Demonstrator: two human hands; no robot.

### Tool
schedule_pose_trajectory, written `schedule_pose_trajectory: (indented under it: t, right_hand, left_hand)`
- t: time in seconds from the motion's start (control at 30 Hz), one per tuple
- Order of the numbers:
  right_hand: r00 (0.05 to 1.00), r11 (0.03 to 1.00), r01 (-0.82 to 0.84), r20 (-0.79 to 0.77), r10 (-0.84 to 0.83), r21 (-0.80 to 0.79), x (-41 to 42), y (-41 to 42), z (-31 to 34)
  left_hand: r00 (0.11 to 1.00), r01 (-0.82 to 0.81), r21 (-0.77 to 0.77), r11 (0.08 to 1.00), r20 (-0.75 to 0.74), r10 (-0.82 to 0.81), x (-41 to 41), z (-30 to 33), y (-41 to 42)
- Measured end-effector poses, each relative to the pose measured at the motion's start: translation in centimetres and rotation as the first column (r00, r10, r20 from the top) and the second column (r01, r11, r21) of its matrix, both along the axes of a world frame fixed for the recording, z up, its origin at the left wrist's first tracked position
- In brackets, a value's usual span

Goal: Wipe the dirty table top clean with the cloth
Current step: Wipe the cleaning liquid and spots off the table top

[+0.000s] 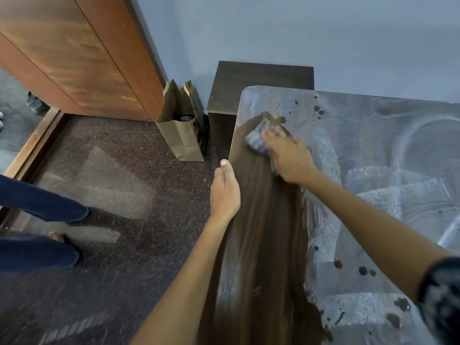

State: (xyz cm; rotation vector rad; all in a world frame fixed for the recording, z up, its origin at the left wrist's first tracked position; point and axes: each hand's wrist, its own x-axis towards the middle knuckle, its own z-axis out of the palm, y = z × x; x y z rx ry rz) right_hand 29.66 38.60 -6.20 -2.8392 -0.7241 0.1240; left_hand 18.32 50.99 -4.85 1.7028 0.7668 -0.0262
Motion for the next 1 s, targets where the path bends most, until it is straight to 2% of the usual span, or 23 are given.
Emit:
schedule_pose_trajectory:
  t: [0.07, 0.17, 0.3, 0.4, 0.47, 0.63, 0.7, 0.77, 0.83, 0.93, 1.0]
  right_hand:
    - [0.99, 0.99, 0.137, -0.022, -0.137, -0.027, 4.0, 1.4, 0.1]
    - [0.988, 0.988, 0.153, -0.015, -0.152, 0.003, 6.0, 4.9, 0.2]
    - [0.985, 0.985, -0.17, 0.024, 0.17, 0.012, 1.1, 6.0, -0.5]
    - [0.964, 0.964, -0.267, 0.003, 0.267, -0.006, -2.3, 2.6, -0.7]
    - [0.979, 0.979, -0.202, 0.014, 0.202, 0.011, -1.0, 0.6, -0.6]
    - [0.983, 0.983, 0.182, -0.009, -0.183, -0.024, 7.6, 1.5, -0.4]
    - [0.972, 0.972, 0.233, 0.006, -0.233, 0.011, 8.8, 3.5, -0.6]
    - [0.989, 0.99, 0.142, 0.037, -0.143, 0.026, 8.2, 4.9, -0.9]
    - [0.999, 1.0, -0.017, 0.036, 0.016, 0.026, 6.3, 4.6, -1.0]
    - [0.974, 0.974, -0.223, -0.02, 0.224, 0.037, 3.0, 1.4, -0.9]
    - [0.983, 0.982, -0.175, -0.041, 0.178, 0.07, 3.6, -0.8, -0.8]
  left_hand:
    - [1.0, 0.008, 0.007, 1.0, 0.009, -0.008, 0.4, 0.0, 0.0]
    - [1.0, 0.0, 0.018, 1.0, 0.015, 0.0, 1.1, -0.1, -0.1]
    - [1.0, -0.012, 0.033, 0.999, 0.012, 0.012, 1.9, -0.6, 0.0]
    - [0.998, 0.007, 0.043, 0.999, 0.064, -0.009, 2.4, -0.8, 0.4]
    - [0.997, 0.024, 0.03, 0.999, 0.069, -0.026, 2.9, -0.9, 0.6]
    - [0.995, 0.069, 0.088, 0.994, 0.071, -0.076, 4.6, -1.2, 0.3]
    - [0.996, 0.052, 0.123, 0.991, 0.063, -0.061, 5.6, -1.5, 0.1]
    - [0.998, 0.036, 0.158, 0.987, 0.045, -0.044, 6.4, -1.8, -0.1]
    - [0.998, 0.036, 0.194, 0.98, 0.034, -0.043, 6.8, -2.1, -0.2]
    - [0.997, 0.057, 0.26, 0.964, 0.043, -0.07, 7.1, -2.6, -0.1]
    - [0.992, 0.099, 0.314, 0.944, 0.039, -0.117, 7.5, -2.9, 0.0]
